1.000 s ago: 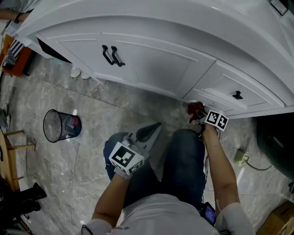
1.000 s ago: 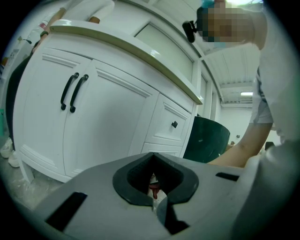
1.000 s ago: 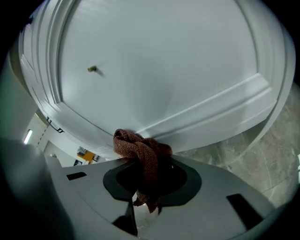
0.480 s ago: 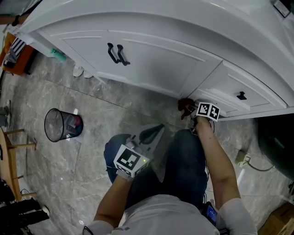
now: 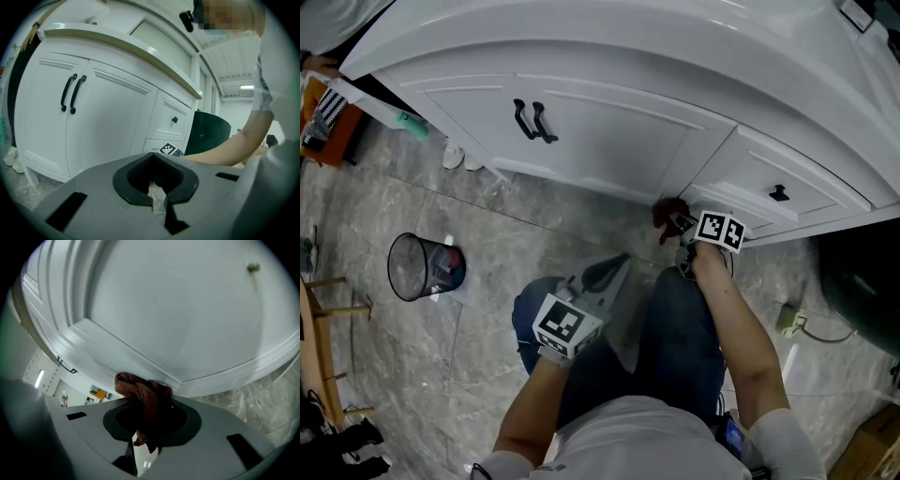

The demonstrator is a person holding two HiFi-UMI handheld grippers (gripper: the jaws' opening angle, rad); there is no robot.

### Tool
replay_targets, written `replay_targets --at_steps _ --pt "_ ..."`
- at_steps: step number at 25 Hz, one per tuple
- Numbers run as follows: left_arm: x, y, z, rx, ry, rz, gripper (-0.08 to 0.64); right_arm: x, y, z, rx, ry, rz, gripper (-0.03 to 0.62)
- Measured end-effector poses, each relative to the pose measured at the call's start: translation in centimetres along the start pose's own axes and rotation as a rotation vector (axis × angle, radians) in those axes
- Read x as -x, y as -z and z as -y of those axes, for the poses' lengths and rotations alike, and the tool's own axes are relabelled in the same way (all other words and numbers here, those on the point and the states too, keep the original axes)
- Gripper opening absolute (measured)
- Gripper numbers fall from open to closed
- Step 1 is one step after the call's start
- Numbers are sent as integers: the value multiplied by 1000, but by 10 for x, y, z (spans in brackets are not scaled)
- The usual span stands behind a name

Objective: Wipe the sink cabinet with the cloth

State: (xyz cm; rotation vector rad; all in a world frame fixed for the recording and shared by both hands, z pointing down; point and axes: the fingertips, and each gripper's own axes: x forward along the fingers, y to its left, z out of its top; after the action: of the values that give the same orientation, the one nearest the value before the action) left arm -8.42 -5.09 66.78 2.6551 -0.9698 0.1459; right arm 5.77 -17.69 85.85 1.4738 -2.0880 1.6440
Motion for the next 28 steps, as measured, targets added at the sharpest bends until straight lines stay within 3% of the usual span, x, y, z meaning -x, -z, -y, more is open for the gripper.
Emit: replay_targets --at_steps 7,15,28 --pt "-15 -8 4 53 35 51 11 36 -25 -43 -35 -80 107 97" --pt "-37 -3 21 5 95 54 11 67 -45 -65 -23 -145 163 98" --pt "-77 5 33 33 152 51 11 122 -67 -37 -34 -165 239 98"
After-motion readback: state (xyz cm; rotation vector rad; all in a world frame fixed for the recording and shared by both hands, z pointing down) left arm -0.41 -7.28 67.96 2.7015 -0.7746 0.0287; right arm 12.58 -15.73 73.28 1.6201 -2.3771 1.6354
